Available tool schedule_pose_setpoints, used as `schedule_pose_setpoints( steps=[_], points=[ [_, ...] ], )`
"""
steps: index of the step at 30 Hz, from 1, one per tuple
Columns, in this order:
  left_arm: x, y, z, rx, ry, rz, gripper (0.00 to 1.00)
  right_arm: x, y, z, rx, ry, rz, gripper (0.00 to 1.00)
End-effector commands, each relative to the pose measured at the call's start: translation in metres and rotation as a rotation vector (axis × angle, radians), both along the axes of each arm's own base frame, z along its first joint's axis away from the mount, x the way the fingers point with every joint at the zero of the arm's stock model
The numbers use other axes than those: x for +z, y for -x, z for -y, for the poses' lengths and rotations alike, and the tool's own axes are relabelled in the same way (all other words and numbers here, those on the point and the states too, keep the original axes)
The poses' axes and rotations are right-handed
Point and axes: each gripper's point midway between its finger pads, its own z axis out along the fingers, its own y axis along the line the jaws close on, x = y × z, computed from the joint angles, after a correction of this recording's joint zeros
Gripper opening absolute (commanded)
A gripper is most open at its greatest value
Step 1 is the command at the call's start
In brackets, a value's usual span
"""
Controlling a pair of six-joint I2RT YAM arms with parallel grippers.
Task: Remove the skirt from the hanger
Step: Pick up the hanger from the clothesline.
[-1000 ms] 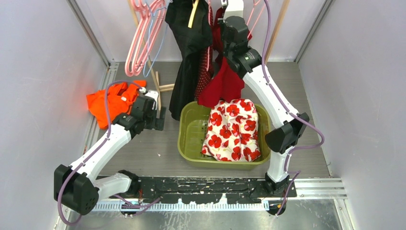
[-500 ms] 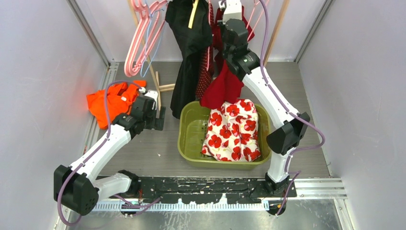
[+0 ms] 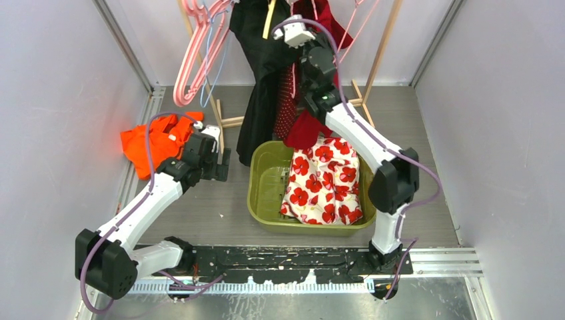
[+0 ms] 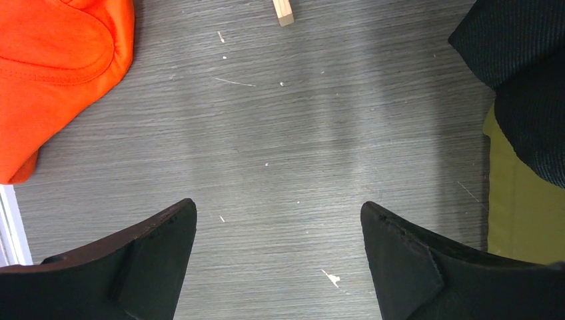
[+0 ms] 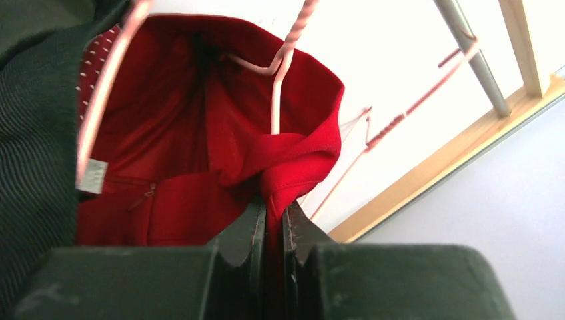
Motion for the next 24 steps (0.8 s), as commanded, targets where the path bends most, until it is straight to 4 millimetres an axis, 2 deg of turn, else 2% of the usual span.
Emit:
schedule_pose_setpoints(
  steps=[1,4,8,15,24],
  points=[
    [0.007,-0.008,0.002,-0.007,0.004,0.047,0.92,0.027,-0.008,0.003,-0.119,0.192,0.257,0.01],
    [0.007,-0.007,0.0,-0.002,-0.001,0.049,0.92,0.01,-0.018,0.006,-0.154,0.201,0.269,0.01],
    [0.007,-0.006,-0.003,0.007,-0.011,0.053,0.92,0.011,-0.012,0.016,-0.205,0.151,0.288,0.01],
    [0.007,-0.009,0.001,-0.002,-0.004,0.053,0.93,0.047,0.017,0.038,-0.248,0.046,0.354,0.01],
    [0.007,-0.011,0.003,-0.01,0.002,0.053,0.92,0.097,0.056,0.043,-0.233,-0.071,0.437,0.01]
  ],
)
